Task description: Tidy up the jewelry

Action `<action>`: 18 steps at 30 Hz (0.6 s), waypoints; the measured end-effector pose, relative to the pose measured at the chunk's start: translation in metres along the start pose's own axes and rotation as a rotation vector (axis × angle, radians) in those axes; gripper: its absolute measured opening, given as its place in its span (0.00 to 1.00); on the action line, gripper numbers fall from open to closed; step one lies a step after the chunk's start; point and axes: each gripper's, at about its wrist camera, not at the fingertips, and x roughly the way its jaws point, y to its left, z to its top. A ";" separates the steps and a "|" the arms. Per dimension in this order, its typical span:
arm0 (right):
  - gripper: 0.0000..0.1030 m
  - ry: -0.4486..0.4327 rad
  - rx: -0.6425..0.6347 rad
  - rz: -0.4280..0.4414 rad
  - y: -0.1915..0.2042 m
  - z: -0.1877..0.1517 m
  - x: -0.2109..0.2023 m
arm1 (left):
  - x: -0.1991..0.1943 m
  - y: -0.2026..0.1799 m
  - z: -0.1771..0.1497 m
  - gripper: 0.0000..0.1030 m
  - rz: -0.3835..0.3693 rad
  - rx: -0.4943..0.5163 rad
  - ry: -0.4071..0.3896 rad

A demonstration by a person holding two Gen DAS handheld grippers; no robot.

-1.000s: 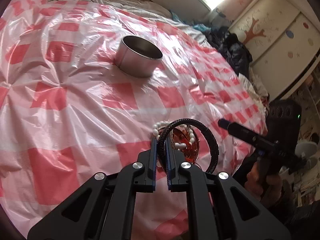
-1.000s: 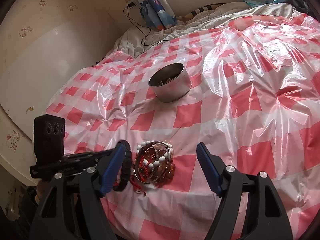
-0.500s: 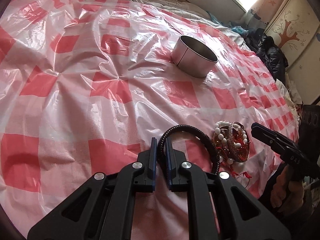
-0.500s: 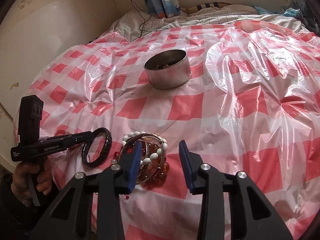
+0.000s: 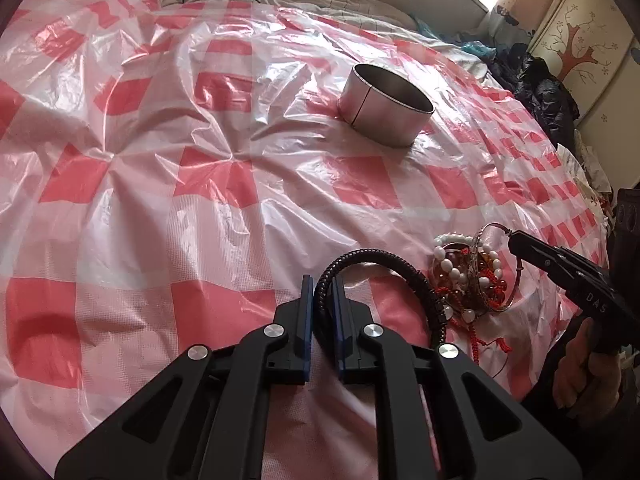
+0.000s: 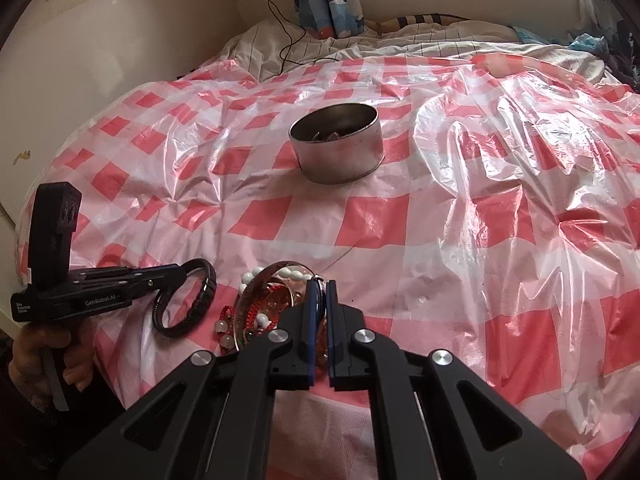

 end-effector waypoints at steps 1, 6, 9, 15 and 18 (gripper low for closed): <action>0.05 -0.016 0.005 0.009 0.000 0.001 -0.004 | -0.005 -0.001 0.001 0.08 -0.001 0.004 -0.025; 0.05 -0.072 0.037 0.042 -0.004 0.006 -0.017 | -0.024 0.002 0.006 0.08 -0.021 -0.007 -0.105; 0.05 -0.072 0.059 0.055 -0.007 0.007 -0.018 | -0.026 0.000 0.007 0.08 -0.020 0.001 -0.112; 0.06 -0.091 0.056 0.060 -0.005 0.010 -0.022 | -0.031 -0.009 0.014 0.08 -0.031 0.015 -0.149; 0.06 -0.115 0.068 0.066 -0.010 0.017 -0.026 | -0.034 -0.022 0.024 0.08 -0.030 0.051 -0.196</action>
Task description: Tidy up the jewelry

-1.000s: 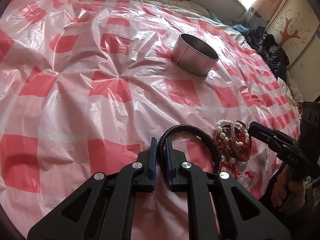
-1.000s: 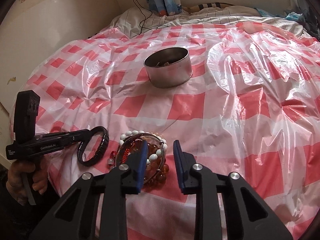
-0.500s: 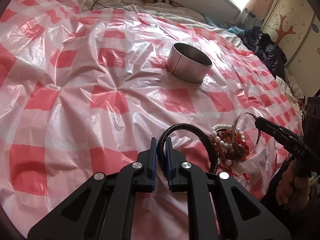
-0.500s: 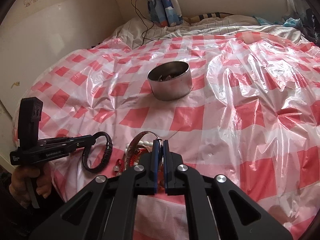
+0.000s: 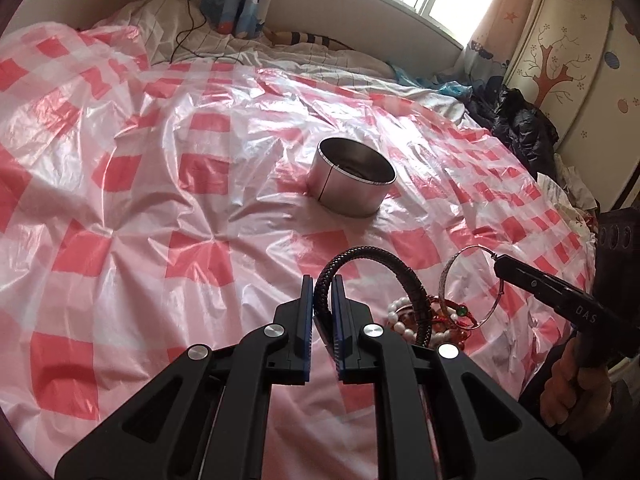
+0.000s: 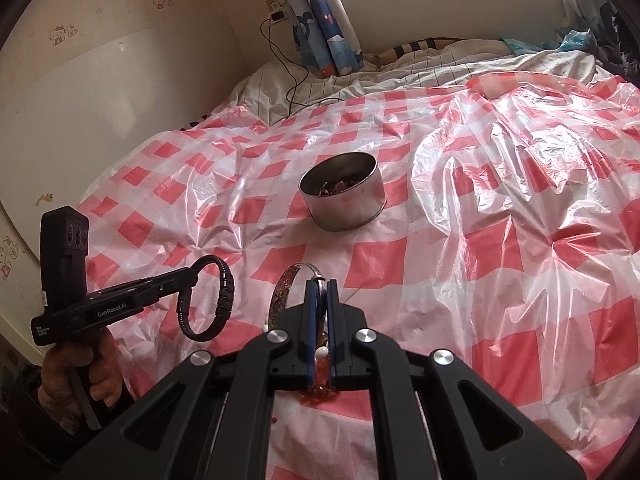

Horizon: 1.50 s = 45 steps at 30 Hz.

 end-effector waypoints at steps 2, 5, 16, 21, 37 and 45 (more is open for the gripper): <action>0.06 -0.015 0.013 0.005 -0.004 0.006 -0.001 | 0.002 -0.009 0.007 0.08 -0.001 0.024 -0.023; 0.05 -0.035 0.036 0.018 -0.009 0.017 -0.001 | 0.010 -0.019 0.021 0.08 0.000 0.039 -0.051; 0.55 0.080 0.066 -0.068 -0.030 0.020 0.020 | 0.046 -0.022 0.048 0.08 -0.012 -0.016 -0.030; 0.58 0.146 -0.006 -0.144 -0.020 0.015 0.049 | 0.046 -0.018 0.045 0.08 -0.019 -0.036 -0.026; 0.04 0.157 -0.110 -0.330 -0.022 0.018 0.063 | 0.039 -0.018 0.048 0.09 -0.033 -0.050 -0.039; 0.04 0.065 -0.097 -0.288 -0.017 0.048 0.051 | 0.045 -0.021 0.059 0.08 -0.052 -0.060 -0.057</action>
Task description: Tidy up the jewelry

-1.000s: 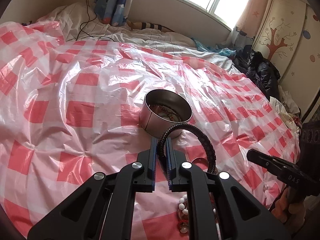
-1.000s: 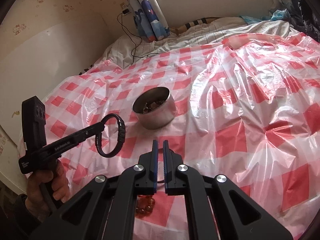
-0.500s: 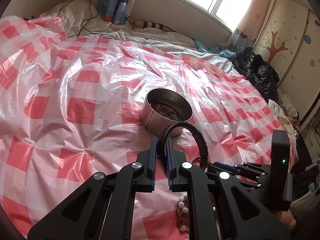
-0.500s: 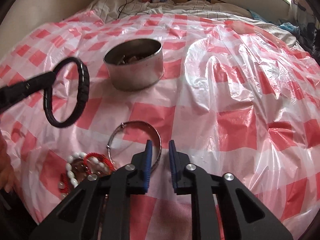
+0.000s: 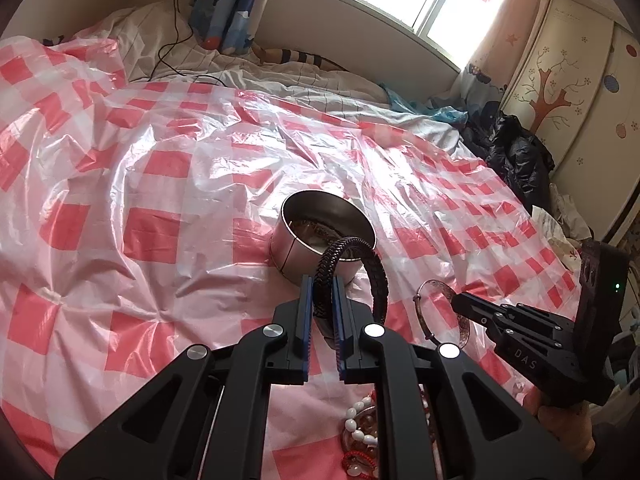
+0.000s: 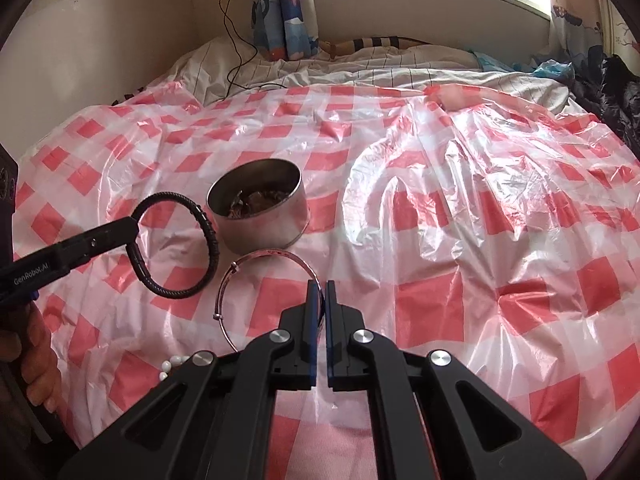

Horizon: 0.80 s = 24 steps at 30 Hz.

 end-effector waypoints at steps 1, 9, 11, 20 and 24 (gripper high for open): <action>0.04 -0.008 0.002 0.003 0.000 0.006 0.001 | 0.003 0.000 0.005 0.09 -0.006 -0.009 -0.006; 0.04 -0.066 -0.017 0.009 0.001 0.045 0.010 | 0.040 -0.001 0.042 0.08 -0.023 -0.046 -0.028; 0.04 -0.071 -0.026 0.010 0.003 0.053 0.015 | 0.055 -0.002 0.053 0.08 -0.008 -0.043 -0.021; 0.04 -0.061 -0.110 0.014 0.029 0.085 0.055 | 0.078 0.010 0.060 0.41 0.064 -0.074 0.114; 0.05 -0.009 -0.155 0.008 0.044 0.084 0.079 | 0.047 0.027 0.059 0.49 0.095 -0.137 0.054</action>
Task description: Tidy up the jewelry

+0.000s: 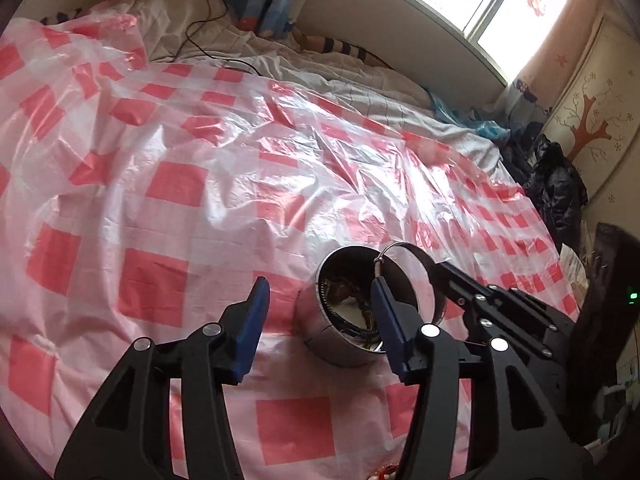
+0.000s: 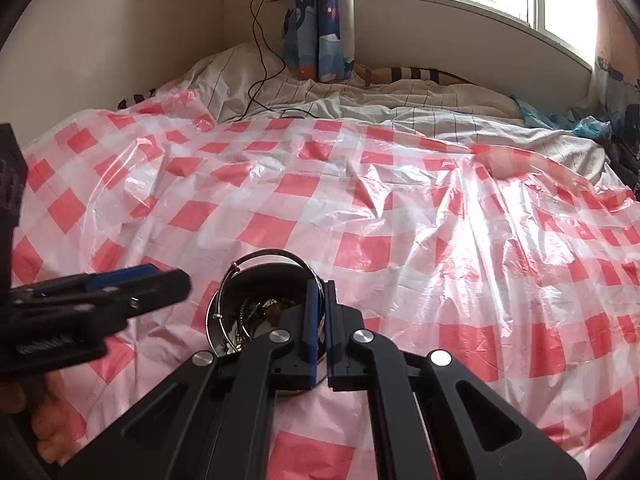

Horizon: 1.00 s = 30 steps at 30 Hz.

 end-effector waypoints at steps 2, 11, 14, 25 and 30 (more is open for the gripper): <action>0.06 0.030 -0.008 -0.009 0.000 -0.004 0.008 | -0.010 0.007 -0.006 0.50 -0.001 -0.012 0.000; 0.52 -0.035 0.136 0.059 -0.037 -0.073 -0.088 | -0.038 0.005 -0.072 0.54 -0.029 0.069 0.088; 0.54 -0.017 0.204 0.090 -0.044 -0.109 -0.113 | -0.044 -0.008 -0.094 0.54 -0.036 0.126 0.112; 0.74 -0.114 0.248 0.154 -0.025 -0.139 -0.142 | -0.062 -0.022 -0.144 0.61 0.003 0.135 0.093; 0.74 -0.094 0.232 0.118 -0.018 -0.141 -0.133 | -0.066 -0.016 -0.143 0.64 0.022 0.121 0.073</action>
